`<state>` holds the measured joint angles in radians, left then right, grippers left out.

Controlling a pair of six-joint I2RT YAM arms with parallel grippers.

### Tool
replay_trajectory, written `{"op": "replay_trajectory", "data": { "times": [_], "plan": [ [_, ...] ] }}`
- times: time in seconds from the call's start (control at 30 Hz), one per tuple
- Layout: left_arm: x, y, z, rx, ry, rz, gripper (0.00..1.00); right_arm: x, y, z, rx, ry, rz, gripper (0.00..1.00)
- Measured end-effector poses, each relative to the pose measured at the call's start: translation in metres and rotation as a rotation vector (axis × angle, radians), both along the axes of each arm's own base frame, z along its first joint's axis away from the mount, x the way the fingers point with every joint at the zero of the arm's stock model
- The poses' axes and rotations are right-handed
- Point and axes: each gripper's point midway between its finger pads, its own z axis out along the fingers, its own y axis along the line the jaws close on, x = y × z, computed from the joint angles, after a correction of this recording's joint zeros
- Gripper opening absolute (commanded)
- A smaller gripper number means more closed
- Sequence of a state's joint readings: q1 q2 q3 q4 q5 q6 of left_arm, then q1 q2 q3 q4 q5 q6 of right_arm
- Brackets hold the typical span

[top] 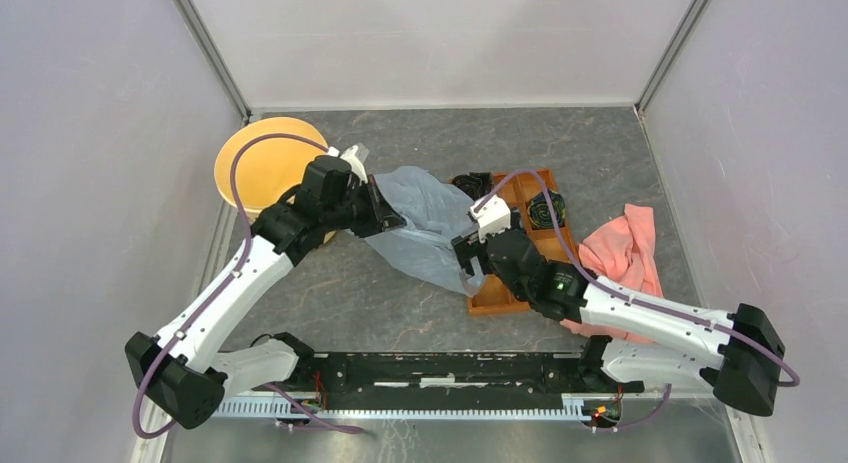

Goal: Put the trash bags into the trash bin

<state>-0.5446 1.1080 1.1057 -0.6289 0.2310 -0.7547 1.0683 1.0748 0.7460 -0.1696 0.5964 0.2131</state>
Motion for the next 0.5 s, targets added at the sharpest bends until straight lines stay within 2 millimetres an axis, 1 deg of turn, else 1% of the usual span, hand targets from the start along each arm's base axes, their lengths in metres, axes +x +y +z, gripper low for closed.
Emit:
{"op": "replay_trajectory", "data": {
  "times": [0.03,0.1,0.27,0.37,0.4,0.43,0.47,0.5],
  "plan": [
    [0.0,-0.001,-0.001,-0.001,0.004,-0.005,0.04,0.002,0.0,-0.007,0.029,0.009,0.013,0.98],
    [0.0,-0.002,-0.002,-0.001,0.008,-0.007,0.06,0.002,0.008,-0.013,0.068,0.019,0.053,0.98],
    [0.001,-0.004,-0.009,-0.004,0.012,-0.014,0.1,0.005,0.038,-0.018,0.15,0.039,0.144,0.98],
    [-0.002,-0.004,-0.015,-0.002,0.026,-0.02,0.1,0.001,0.046,-0.024,0.219,0.072,0.179,0.98],
    [-0.002,-0.004,-0.017,-0.002,0.031,-0.023,0.1,-0.002,0.048,-0.027,0.24,0.086,0.188,0.93],
    [-0.003,-0.004,-0.018,-0.003,0.034,-0.027,0.1,-0.006,0.051,-0.031,0.27,0.109,0.199,0.83],
    [-0.003,-0.005,-0.019,-0.002,0.036,-0.028,0.1,-0.008,0.052,-0.033,0.283,0.121,0.203,0.7],
    [-0.004,-0.005,-0.02,-0.002,0.039,-0.029,0.1,-0.009,0.054,-0.035,0.296,0.134,0.208,0.61]
  ]
}}
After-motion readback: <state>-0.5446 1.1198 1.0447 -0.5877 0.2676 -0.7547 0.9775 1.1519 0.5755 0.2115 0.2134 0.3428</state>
